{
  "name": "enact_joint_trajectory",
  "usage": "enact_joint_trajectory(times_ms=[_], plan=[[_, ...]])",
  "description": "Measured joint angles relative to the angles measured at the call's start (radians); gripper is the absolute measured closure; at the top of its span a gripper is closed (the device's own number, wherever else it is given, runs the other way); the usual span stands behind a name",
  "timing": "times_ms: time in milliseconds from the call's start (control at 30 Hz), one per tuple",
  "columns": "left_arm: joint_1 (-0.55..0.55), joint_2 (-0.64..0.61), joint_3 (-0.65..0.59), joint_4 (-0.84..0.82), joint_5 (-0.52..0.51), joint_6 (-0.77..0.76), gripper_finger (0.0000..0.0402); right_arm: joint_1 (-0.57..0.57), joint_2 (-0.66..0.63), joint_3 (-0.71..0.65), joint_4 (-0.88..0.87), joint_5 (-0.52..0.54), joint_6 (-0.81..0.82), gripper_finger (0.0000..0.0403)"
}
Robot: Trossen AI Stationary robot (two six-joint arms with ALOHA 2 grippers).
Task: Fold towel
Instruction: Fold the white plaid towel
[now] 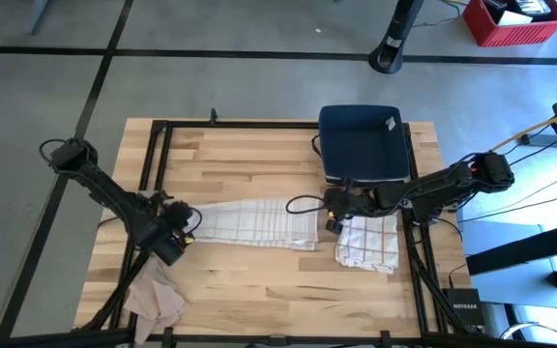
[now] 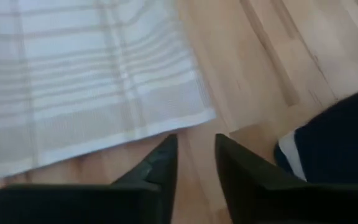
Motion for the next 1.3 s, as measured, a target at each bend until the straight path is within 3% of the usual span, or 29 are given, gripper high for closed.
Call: enact_joint_trajectory(times_ms=[200,300,367,533,733,867,1000,1167,1300], plan=[[0.061,0.0,0.097,-0.159,0.049,0.084,0.0263,0.001,-0.025,0.053,-0.098,-0.007,-0.001,0.0221],[0.094,0.0,0.186,-0.277,0.058,0.129,0.0243,0.001,-0.025,0.108,-0.124,-0.053,-0.002,0.0198],[0.109,-0.001,0.223,-0.307,0.035,0.165,0.0239,0.001,-0.025,0.12,-0.04,-0.117,-0.026,0.0189],[0.12,-0.004,0.215,-0.144,-0.003,0.238,0.0238,0.002,0.02,0.1,0.266,-0.217,-0.082,0.0183],[0.12,0.004,0.068,0.249,0.13,0.337,0.0238,0.01,0.2,0.087,0.396,-0.301,-0.084,0.0183],[0.12,0.016,-0.011,0.381,0.21,0.355,0.0237,0.029,0.315,0.086,0.399,-0.304,-0.097,0.0182],[0.116,0.016,-0.046,0.434,0.358,0.327,0.0237,0.072,0.347,0.086,0.337,-0.315,-0.082,0.0182],[0.098,0.014,-0.03,0.423,0.473,0.302,0.0237,0.145,0.332,0.089,0.273,-0.344,-0.08,0.0182],[0.12,0.014,0.064,0.416,0.468,0.332,0.0237,0.162,0.294,0.129,0.19,-0.368,-0.024,0.0182]])
